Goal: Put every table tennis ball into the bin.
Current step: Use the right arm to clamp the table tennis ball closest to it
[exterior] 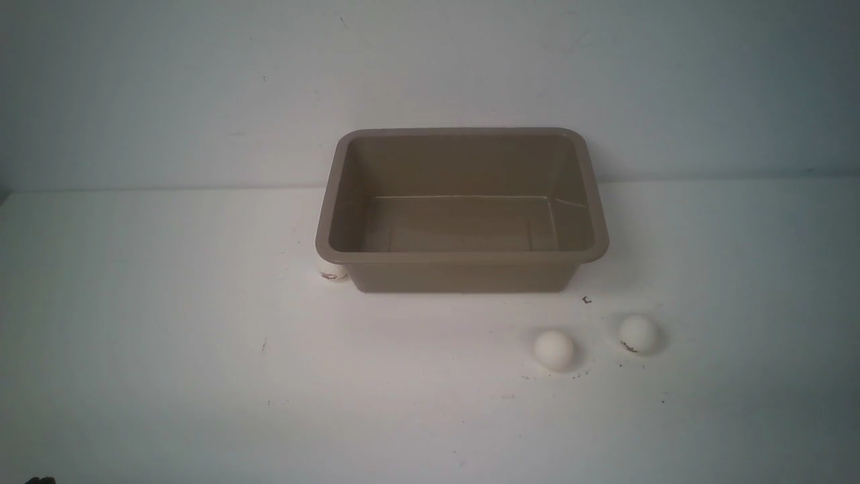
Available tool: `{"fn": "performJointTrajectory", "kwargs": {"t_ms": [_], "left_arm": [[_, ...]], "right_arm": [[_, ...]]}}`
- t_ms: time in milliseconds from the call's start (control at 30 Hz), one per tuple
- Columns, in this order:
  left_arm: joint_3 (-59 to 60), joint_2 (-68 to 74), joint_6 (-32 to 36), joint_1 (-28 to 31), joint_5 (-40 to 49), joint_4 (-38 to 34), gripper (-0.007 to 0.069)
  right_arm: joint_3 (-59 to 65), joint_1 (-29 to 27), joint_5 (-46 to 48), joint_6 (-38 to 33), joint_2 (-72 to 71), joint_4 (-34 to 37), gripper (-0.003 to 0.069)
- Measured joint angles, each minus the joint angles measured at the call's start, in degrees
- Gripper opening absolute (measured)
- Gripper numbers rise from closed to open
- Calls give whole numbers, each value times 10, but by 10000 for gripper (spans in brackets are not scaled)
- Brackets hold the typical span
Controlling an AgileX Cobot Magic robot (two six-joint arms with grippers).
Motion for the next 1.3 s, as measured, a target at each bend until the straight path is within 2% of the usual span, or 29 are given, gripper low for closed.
{"fn": "performJointTrajectory", "kwargs": {"t_ms": [200,367,467,500,567,600,633,700,767,800,833,933,967,1000,1067,1133,1167,1200,1267,1300], "left_arm": [[0,0,20,0,0,19,-4],[0,0,-4,0,-3,-77,-4],[1,0,-13,0,-25,-201,-4],[1,0,-14,0,-30,-271,-4],[1,0,-14,0,-32,-359,-4],[1,0,-13,0,-32,-368,-4],[1,0,-3,0,-36,-435,-4],[1,0,10,0,-45,-515,-4],[1,0,14,0,-54,-564,-4],[1,0,17,0,-65,-631,-4],[1,0,20,0,-70,-661,-4],[1,0,23,0,-80,-734,-4],[1,0,25,0,-88,-765,-4],[1,0,29,0,-104,-810,-4],[1,0,45,0,-117,-846,-4],[1,0,97,0,-122,-873,-4],[1,0,97,0,-122,-873,-4],[-3,0,157,0,-121,-880,-4],[-13,0,214,0,-114,-881,-4],[-30,0,265,0,-108,-882,-4]], "right_arm": [[0,0,-4,2,0,-1,-16],[0,0,-4,2,0,-1,-16],[0,0,-10,2,0,-1,-16],[0,0,-11,2,0,-1,-16],[0,0,-11,2,0,-1,-16],[0,0,-11,2,0,-1,-16],[0,0,-8,2,0,-1,-16],[0,0,-4,5,0,-1,-16],[0,0,-4,11,0,-2,-16],[0,0,-7,15,0,-6,-16],[0,0,-9,16,0,-12,-16],[0,0,-19,25,0,-62,-16],[-1,0,-20,34,0,-89,-16],[-9,0,-15,65,0,-153,-16],[-45,0,-2,123,2,-251,-16],[-116,0,9,219,19,-391,-16],[-122,0,9,229,19,-391,-16],[-183,0,10,321,47,-528,-16],[-230,0,-1,404,73,-634,-16],[-276,0,-25,482,99,-731,-16]]}}
